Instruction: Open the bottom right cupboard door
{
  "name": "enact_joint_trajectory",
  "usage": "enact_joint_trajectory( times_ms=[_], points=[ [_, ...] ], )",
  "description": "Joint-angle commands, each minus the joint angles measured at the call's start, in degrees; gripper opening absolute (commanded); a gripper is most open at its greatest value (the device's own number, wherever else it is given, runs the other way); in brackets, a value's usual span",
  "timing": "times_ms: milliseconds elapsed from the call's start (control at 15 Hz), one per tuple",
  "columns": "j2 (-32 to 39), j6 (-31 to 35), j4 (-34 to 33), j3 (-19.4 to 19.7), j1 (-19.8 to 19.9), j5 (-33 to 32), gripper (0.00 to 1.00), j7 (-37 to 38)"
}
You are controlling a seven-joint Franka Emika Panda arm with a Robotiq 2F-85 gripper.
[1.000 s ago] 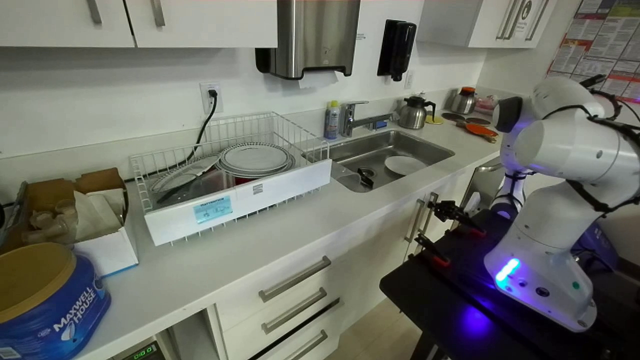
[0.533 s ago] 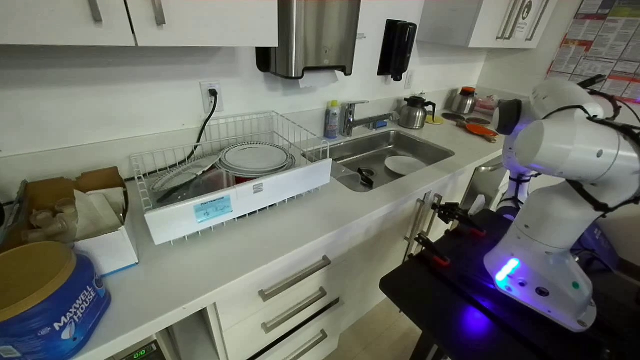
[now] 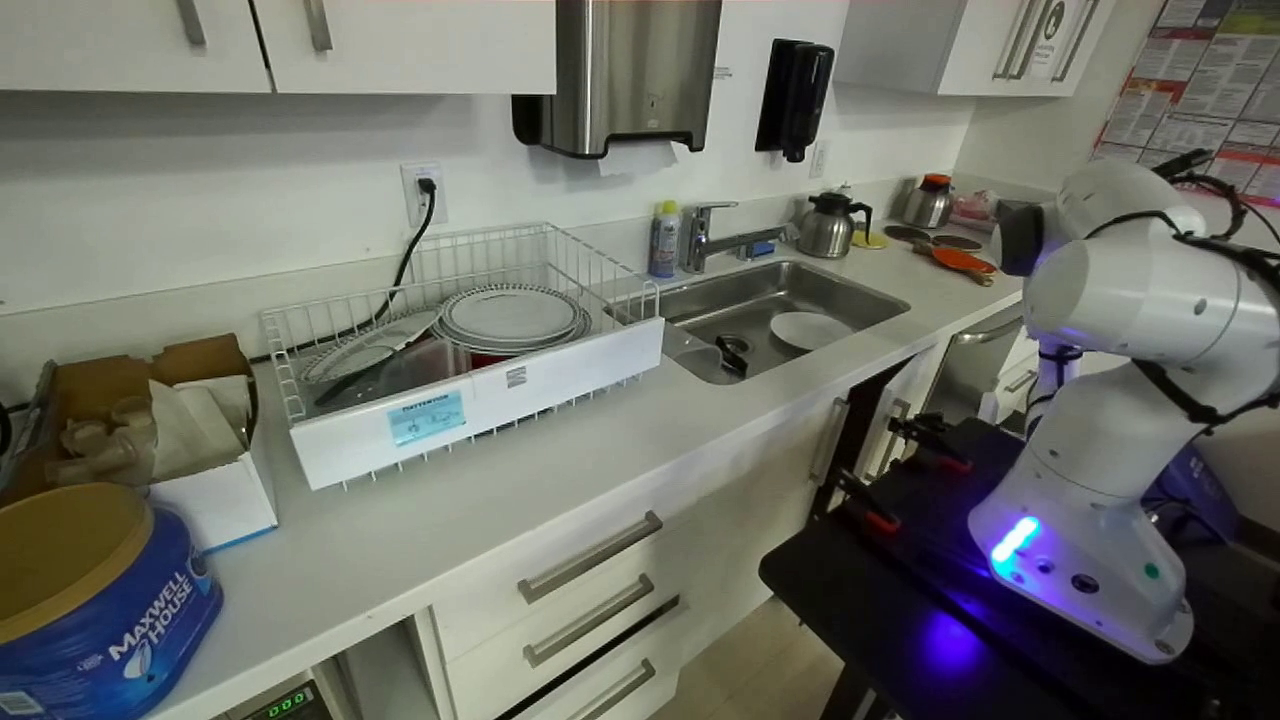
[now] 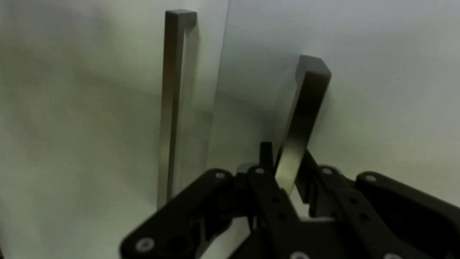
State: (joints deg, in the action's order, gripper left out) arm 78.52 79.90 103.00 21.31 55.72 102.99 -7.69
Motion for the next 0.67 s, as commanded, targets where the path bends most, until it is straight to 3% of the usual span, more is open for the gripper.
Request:
enact_joint_trajectory(
  times_ms=[0,600],
  points=[
    [-2.38,-1.07,-3.24,4.87,2.09,-4.62,0.05,4.46],
    [-2.82,0.72,-10.54,10.09,9.56,-14.31,0.05,5.77]
  ],
)
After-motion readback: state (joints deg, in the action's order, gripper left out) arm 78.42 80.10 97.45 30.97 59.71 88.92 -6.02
